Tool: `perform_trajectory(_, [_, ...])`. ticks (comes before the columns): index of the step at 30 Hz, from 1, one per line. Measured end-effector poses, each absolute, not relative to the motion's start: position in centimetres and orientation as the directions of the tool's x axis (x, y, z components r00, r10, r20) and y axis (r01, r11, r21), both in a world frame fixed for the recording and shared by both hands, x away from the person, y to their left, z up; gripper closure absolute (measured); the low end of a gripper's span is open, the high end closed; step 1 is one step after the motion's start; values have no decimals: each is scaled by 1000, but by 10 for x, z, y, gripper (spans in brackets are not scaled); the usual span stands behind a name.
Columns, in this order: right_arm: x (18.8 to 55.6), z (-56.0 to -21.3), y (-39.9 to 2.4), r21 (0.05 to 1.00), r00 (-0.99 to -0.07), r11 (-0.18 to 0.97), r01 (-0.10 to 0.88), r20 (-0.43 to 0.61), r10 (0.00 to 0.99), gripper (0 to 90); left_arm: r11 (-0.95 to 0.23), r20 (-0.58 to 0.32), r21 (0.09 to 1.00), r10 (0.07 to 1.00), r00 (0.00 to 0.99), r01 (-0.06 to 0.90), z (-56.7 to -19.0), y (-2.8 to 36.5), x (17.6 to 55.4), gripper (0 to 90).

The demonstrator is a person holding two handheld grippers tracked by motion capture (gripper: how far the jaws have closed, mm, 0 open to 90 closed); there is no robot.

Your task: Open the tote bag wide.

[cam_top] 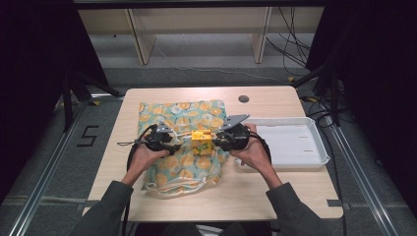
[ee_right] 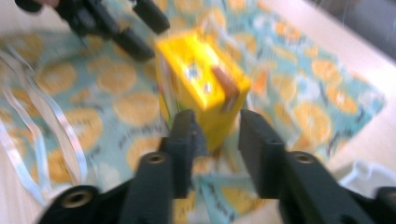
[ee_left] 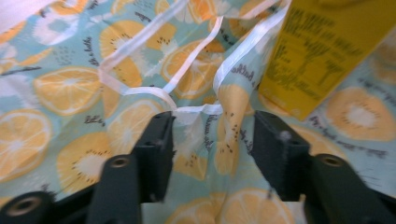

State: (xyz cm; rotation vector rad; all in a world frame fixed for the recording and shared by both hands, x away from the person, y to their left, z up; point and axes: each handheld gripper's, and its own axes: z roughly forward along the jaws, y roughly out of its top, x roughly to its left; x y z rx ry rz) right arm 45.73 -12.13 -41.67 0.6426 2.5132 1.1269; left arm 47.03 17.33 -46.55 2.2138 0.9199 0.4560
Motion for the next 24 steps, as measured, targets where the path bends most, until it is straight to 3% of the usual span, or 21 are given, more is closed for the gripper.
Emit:
perform_trajectory(4, [463,-410,-123,795,-854,552,251,-86,513,498,-478,62,753,736,674,453,-441,184,446,366])
perform_trajectory(9, [472,-415,-119,804,-868,534,260,-47,494,390,-393,-12,793,753,658,465,-439,190,413,291])
perform_trajectory(13, [478,-420,-116,806,-871,525,274,-23,491,314,-369,-27,809,753,657,457,-443,198,387,288])
perform_trajectory(24, [482,-419,-109,818,-888,530,224,-54,457,263,-361,-50,814,737,674,455,-457,204,338,227])
